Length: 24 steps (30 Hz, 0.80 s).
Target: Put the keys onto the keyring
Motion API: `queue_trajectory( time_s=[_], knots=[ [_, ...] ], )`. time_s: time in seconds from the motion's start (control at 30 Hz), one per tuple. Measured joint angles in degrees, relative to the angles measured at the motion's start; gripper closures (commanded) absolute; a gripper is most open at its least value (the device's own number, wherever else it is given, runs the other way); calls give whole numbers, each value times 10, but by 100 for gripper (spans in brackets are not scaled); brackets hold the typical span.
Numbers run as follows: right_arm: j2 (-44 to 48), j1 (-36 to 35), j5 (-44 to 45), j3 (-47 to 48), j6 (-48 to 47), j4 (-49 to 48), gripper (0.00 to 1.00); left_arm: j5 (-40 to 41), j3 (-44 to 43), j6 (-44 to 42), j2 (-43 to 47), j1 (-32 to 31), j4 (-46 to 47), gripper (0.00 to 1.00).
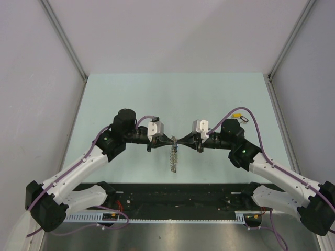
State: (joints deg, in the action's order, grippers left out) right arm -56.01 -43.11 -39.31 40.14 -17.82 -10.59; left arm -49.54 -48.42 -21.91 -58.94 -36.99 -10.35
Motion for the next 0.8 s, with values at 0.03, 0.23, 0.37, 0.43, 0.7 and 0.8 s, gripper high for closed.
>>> queue_trajectory(
  time_s=[0.03,0.23,0.37,0.43,0.7,0.8],
  knots=[
    [0,0,-1,0,0,0,100,0,0,0,0,0,0,100],
    [-3,0,-3,0,1,0,100,-2,0,3,1,0,4,100],
    [-3,0,-3,0,2,0,100,-2,0,5,1,0,4,100],
    [-2,0,-1,0,2,0,100,-2,0,5,1,0,4,100],
    [15,0,-1,0,4,0,100,-2,16,3,7,0,16,100],
    [15,0,-2,0,6,0,100,-5,27,3,10,0,27,100]
  ],
)
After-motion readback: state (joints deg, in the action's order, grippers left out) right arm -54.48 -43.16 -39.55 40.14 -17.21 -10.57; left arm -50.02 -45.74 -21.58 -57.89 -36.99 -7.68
